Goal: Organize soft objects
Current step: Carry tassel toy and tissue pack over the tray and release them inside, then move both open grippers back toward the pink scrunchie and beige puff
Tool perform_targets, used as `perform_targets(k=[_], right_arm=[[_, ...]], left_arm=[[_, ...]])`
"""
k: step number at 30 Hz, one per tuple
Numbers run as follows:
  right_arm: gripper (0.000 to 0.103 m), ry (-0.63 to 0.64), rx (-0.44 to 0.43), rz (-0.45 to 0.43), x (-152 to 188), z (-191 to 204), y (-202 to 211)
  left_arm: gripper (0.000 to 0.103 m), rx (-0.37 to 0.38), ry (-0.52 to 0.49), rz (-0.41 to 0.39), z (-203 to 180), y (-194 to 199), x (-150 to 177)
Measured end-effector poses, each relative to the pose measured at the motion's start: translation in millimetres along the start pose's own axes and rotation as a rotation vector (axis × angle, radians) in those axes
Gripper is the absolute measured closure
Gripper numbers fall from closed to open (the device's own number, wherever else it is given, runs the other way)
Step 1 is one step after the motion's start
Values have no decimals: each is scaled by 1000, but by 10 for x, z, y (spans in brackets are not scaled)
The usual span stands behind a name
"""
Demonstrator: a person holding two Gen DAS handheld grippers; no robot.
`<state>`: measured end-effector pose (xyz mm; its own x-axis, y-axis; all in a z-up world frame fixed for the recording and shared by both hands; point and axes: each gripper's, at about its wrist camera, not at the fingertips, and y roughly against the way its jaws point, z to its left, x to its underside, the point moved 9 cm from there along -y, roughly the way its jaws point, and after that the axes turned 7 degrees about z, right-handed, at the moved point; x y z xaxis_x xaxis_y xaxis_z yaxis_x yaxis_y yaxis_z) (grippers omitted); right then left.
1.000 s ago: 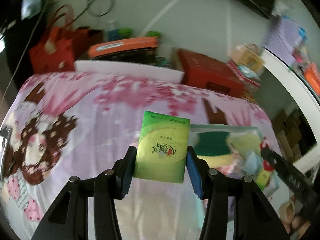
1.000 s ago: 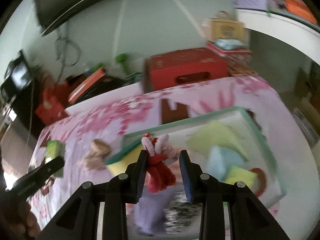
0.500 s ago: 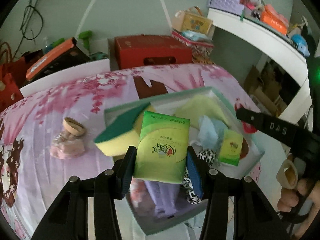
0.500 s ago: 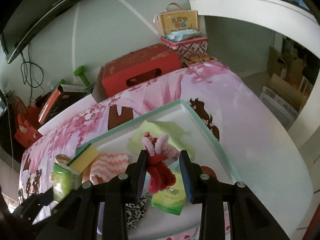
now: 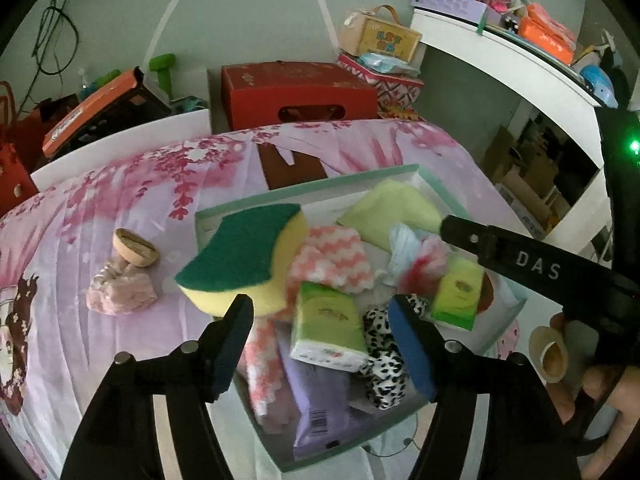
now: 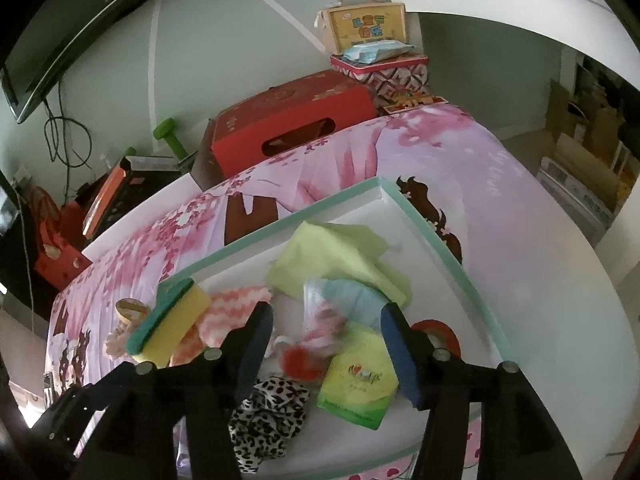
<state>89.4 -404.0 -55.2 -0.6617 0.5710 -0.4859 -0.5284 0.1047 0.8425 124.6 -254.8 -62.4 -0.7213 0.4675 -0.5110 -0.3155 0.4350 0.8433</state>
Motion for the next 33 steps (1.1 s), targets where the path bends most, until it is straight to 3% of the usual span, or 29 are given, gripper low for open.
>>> perform_targets(k=[5, 7, 8, 11, 19, 27, 33], right_arm=[[19, 1, 22, 12, 4, -32, -27], [8, 5, 31, 12, 3, -34, -37], [0, 9, 37, 12, 3, -34, -43], [0, 25, 56, 11, 15, -30, -52], [0, 39, 82, 13, 25, -21, -73], [0, 66, 16, -6, 21, 236, -71], [0, 155, 9, -14, 58, 562, -80]], left_arm=[[29, -50, 28, -5, 150, 61, -22], [9, -70, 49, -24, 252, 118, -48], [7, -77, 62, -30, 300, 137, -59], [1, -109, 117, -59, 497, 203, -83], [1, -179, 263, -57, 966, 203, -35], [1, -208, 282, -35, 1111, 191, 17], [1, -259, 337, -27, 1443, 301, 104]])
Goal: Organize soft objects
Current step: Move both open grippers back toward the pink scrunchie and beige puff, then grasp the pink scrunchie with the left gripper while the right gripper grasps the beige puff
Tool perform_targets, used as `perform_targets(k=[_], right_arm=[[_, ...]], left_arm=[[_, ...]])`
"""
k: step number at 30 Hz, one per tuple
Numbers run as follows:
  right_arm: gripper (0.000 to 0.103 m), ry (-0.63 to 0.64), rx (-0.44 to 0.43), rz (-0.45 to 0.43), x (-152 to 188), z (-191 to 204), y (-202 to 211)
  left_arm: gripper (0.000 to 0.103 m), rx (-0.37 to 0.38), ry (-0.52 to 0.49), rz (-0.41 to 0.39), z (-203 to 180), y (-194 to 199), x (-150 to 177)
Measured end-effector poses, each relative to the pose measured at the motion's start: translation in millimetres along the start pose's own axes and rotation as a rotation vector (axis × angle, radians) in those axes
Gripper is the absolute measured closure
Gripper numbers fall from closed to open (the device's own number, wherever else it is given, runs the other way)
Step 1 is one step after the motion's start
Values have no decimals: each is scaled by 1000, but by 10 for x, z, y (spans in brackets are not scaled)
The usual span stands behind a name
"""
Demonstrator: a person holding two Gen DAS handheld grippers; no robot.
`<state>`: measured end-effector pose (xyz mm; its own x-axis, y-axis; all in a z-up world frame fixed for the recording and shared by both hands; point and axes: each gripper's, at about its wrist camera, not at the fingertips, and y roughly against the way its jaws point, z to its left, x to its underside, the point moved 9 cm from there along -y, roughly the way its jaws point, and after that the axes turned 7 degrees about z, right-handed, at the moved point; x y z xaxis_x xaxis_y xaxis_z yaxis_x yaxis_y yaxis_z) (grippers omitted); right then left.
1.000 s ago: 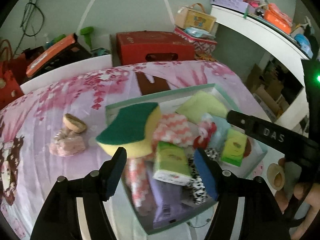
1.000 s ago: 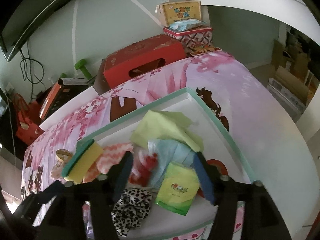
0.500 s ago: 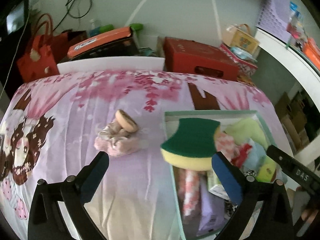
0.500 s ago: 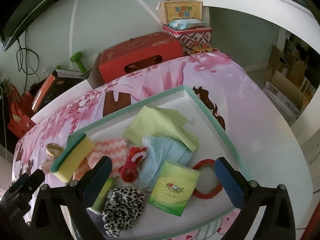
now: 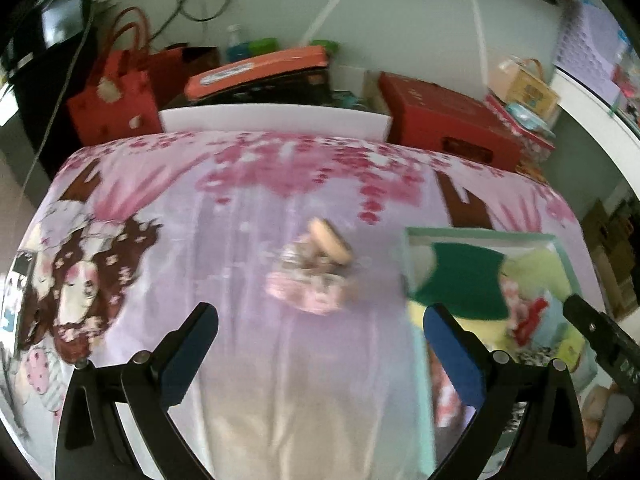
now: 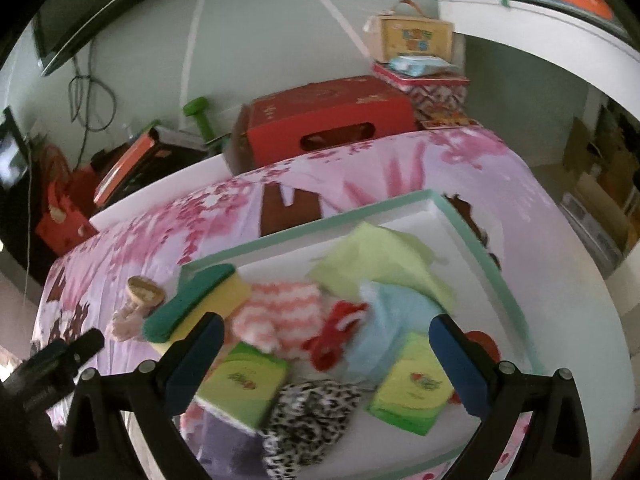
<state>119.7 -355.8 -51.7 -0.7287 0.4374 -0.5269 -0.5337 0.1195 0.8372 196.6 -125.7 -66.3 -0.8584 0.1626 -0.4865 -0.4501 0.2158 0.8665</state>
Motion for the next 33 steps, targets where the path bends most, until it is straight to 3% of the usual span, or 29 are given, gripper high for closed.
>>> perform_targets(k=[12, 26, 33], right_arm=[[0, 107, -64, 6, -30, 567, 9], [0, 164, -96, -8, -317, 1142, -53], [0, 176, -90, 57, -308, 1213, -285]], left_arm=[[1, -45, 129, 17, 640, -43, -75], [1, -37, 169, 57, 832, -313, -113], [1, -17, 83, 96, 623, -520, -126]])
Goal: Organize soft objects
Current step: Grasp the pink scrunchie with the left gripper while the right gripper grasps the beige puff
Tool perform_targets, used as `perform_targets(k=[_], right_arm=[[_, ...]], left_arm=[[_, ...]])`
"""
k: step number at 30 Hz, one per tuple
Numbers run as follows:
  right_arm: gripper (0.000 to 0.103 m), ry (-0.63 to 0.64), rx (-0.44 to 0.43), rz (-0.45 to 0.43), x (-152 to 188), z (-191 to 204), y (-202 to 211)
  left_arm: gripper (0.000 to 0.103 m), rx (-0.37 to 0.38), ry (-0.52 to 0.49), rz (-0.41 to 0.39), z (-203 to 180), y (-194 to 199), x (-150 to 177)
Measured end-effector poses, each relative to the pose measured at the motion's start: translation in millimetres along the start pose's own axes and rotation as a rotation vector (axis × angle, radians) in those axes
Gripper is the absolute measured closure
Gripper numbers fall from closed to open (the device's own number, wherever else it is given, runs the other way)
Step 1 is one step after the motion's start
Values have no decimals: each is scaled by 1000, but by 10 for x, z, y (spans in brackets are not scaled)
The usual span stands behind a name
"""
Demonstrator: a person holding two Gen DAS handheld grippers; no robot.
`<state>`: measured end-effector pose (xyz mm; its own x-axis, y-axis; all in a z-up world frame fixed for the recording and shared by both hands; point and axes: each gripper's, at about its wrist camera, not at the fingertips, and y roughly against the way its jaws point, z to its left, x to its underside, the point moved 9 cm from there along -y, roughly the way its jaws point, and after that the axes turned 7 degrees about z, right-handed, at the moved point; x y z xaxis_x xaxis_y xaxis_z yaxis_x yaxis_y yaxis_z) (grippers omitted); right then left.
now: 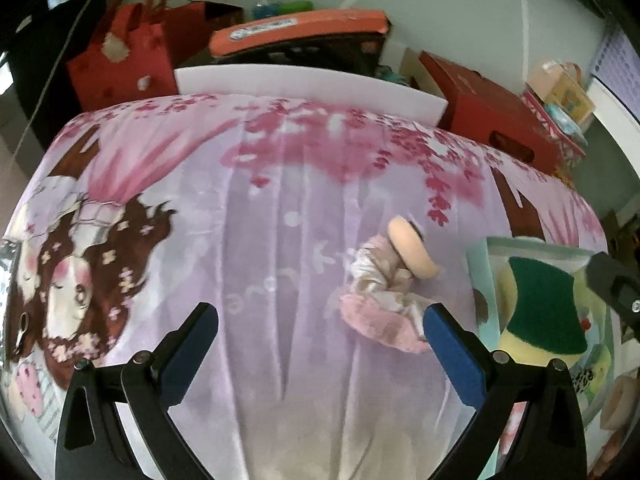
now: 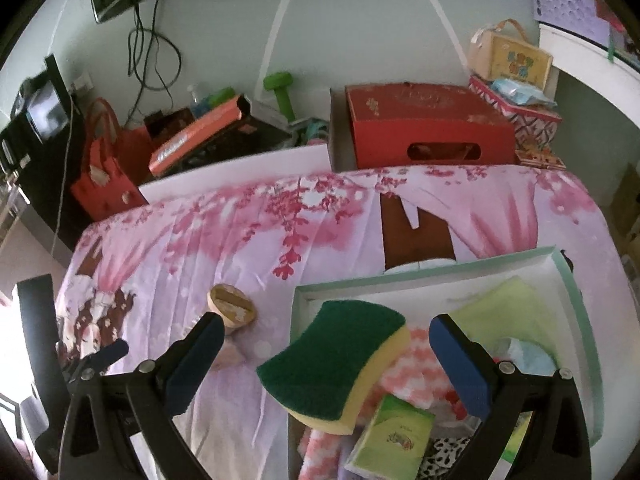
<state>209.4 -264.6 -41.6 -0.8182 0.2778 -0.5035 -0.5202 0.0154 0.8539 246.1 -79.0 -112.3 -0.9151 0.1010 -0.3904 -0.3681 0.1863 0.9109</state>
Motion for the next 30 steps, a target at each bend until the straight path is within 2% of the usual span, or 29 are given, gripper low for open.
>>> perform_targets(k=[4, 8, 13, 14, 19, 21, 24, 30], right_arm=[[0, 19, -6, 28, 10, 20, -91], [0, 26, -24, 39, 13, 62, -145], [0, 56, -71, 29, -47, 211, -174], [0, 62, -80, 24, -63, 250, -179], [3, 106, -98, 22, -82, 430, -263], [6, 117, -104, 23, -82, 486, -293], [12, 144, -112, 24, -74, 591, -334], [26, 182, -122, 39, -59, 750, -422]], left_arm=[[1, 22, -14, 10, -103, -112, 4], [5, 63, 22, 21, -116, -208, 5], [39, 113, 27, 33, -170, -289, 7], [42, 139, 32, 40, -193, -311, 7], [73, 231, 55, 65, -259, -360, -2], [81, 249, 58, 73, -276, -371, 2], [86, 266, 66, 77, -259, -370, 6], [89, 286, 112, 88, -117, -351, 2]])
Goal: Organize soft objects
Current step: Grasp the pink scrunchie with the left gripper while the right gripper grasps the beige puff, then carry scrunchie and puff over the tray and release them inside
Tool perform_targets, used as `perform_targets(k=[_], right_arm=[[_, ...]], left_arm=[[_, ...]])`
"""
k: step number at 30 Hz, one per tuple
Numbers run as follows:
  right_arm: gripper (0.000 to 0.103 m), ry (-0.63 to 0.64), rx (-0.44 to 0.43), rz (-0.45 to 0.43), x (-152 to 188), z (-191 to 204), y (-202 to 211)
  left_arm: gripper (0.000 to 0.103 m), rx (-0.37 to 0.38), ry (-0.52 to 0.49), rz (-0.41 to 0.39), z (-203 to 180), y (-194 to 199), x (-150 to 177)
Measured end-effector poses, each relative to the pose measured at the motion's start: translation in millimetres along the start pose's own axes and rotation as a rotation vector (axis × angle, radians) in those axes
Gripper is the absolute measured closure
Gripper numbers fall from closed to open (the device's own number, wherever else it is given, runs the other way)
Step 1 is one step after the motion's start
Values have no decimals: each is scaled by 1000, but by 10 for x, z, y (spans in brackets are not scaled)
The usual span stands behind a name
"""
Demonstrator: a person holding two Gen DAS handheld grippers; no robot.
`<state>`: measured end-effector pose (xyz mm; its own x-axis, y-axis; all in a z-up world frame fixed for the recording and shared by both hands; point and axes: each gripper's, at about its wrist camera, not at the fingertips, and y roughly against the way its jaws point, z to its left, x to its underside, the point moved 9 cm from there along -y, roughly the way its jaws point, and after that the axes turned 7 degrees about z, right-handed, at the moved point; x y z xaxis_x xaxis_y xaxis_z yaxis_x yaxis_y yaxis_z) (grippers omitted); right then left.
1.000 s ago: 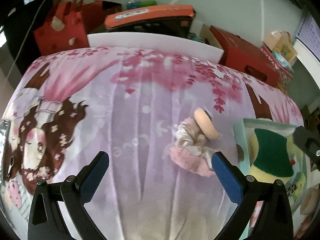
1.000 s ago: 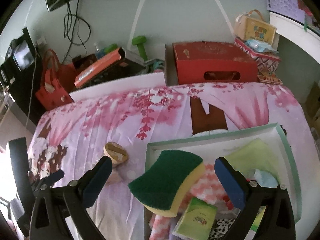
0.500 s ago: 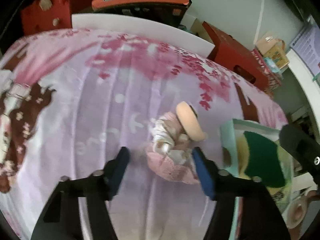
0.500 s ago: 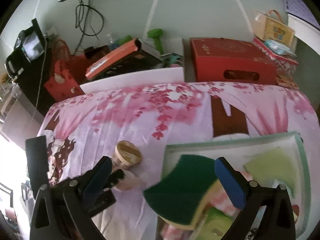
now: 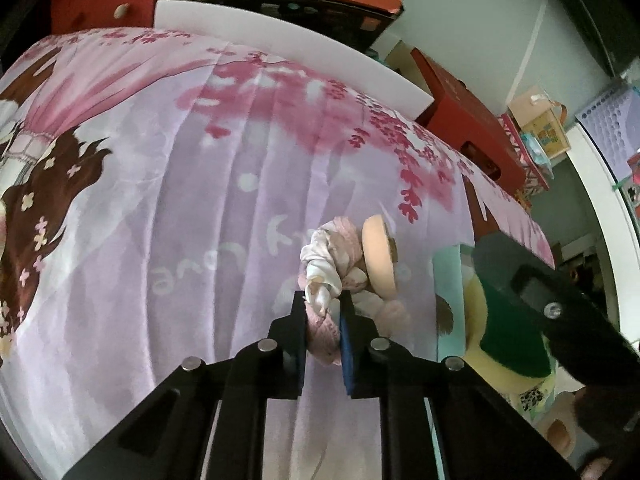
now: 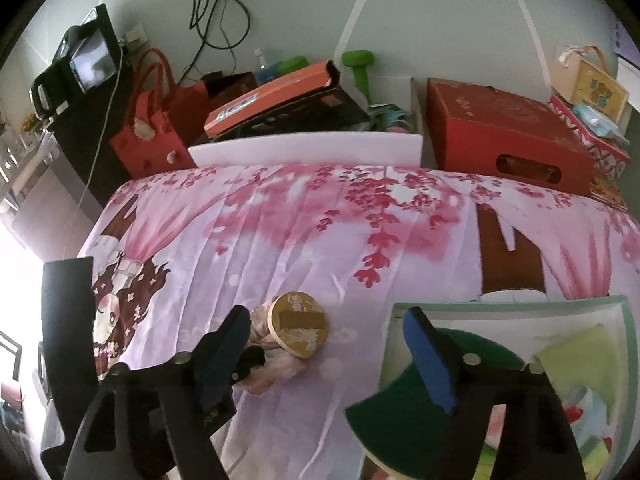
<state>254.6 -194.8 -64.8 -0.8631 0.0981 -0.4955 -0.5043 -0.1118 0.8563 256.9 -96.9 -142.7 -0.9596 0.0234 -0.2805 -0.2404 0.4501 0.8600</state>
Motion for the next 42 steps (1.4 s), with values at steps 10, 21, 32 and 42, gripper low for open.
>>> perform_targets(k=[10, 21, 32, 42], right_arm=[[37, 87, 2, 62, 77, 267, -272], [37, 126, 9, 141, 191, 431, -654], [49, 126, 51, 185, 246, 395, -877], [51, 109, 57, 151, 212, 348, -722]], left_arm=[[89, -16, 139, 20, 404, 133, 15], [89, -96, 273, -43, 889, 443, 4], [89, -88, 287, -43, 908, 454, -12], [89, -91, 271, -44, 878, 463, -19]])
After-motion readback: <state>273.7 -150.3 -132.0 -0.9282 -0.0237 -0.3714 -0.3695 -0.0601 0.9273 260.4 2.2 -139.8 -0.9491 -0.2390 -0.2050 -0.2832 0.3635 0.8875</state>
